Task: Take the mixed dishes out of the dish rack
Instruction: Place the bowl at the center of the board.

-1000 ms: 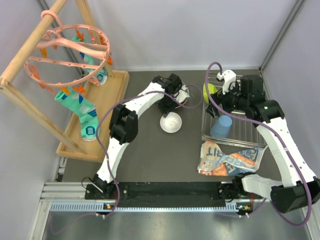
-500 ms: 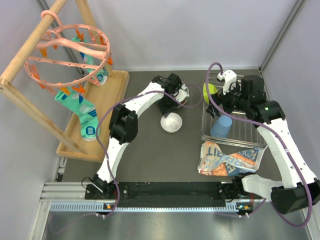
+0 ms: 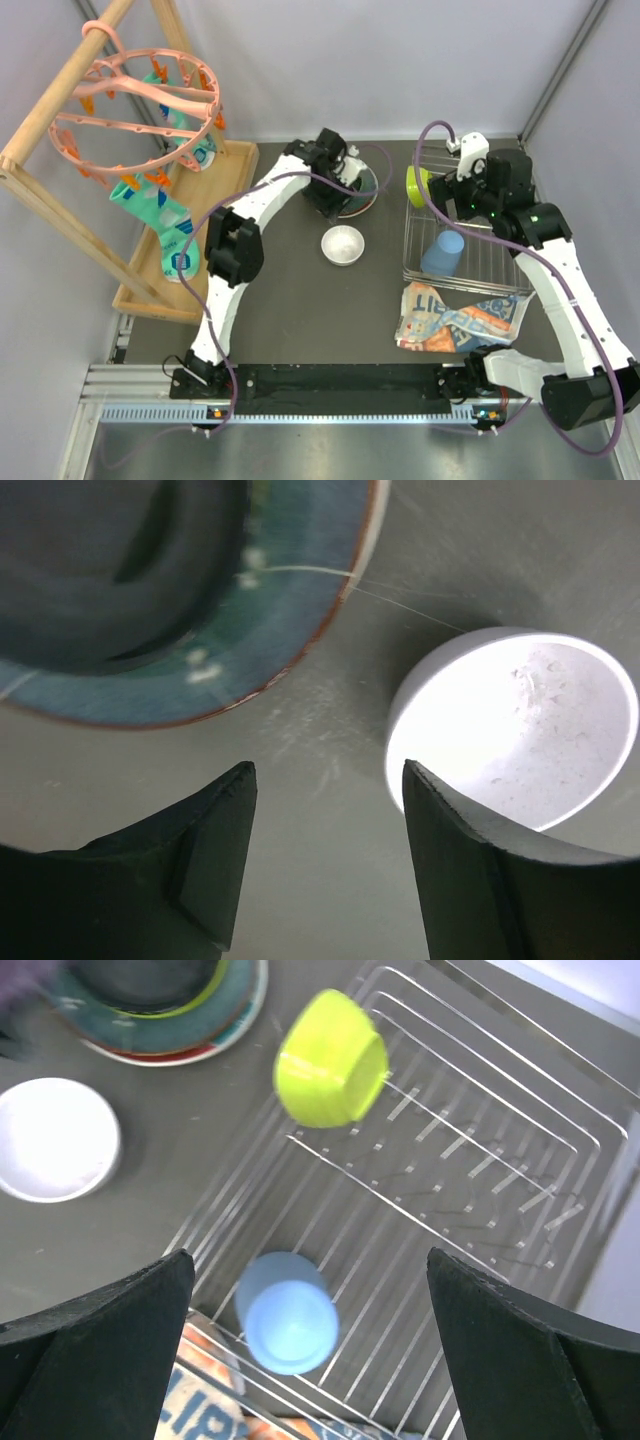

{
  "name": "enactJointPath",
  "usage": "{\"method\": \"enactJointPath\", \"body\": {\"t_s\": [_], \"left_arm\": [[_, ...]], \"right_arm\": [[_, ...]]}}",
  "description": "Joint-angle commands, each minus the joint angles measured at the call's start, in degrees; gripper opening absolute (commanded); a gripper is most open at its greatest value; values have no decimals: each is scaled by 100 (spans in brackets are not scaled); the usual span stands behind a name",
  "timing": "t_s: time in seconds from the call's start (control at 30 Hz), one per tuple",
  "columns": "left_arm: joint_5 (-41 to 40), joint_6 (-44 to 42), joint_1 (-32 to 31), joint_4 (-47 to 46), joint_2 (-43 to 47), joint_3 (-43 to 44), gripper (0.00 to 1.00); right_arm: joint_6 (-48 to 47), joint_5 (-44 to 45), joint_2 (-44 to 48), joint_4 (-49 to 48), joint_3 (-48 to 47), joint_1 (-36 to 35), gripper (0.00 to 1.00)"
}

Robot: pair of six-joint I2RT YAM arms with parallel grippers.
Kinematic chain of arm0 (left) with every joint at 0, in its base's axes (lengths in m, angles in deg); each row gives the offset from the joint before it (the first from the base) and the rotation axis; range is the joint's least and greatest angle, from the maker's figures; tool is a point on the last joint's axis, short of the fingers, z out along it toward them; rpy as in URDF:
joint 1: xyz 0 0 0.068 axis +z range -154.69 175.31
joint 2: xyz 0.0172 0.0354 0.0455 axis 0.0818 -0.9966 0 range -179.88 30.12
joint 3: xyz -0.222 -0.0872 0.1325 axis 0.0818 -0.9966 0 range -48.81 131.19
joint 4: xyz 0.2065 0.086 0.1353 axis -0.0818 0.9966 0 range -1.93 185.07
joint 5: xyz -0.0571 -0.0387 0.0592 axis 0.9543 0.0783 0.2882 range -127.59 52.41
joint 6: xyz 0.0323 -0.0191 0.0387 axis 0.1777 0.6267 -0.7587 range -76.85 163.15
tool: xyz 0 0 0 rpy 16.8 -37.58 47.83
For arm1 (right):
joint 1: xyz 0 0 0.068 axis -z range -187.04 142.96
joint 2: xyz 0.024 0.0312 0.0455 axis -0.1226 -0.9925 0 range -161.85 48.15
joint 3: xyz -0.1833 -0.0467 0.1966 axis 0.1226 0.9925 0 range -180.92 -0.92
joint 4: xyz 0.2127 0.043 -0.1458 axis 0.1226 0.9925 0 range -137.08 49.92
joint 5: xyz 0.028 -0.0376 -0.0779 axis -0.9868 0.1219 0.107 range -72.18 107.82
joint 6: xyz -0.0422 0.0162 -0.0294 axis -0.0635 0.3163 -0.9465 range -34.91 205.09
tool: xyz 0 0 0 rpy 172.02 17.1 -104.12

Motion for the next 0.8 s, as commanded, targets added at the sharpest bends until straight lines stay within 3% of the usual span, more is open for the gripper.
{"method": "enactJointPath", "body": {"t_s": [0.0, 0.37, 0.77], "left_arm": [[568, 371, 452, -576, 996, -101, 67], [964, 723, 997, -1745, 2122, -1735, 70], [929, 846, 1041, -2071, 2509, -2404, 72]], "right_arm": [[144, 832, -197, -324, -237, 35, 99], [285, 1402, -1707, -552, -1010, 18, 97], [285, 1544, -2992, -799, -1547, -228, 96]]}}
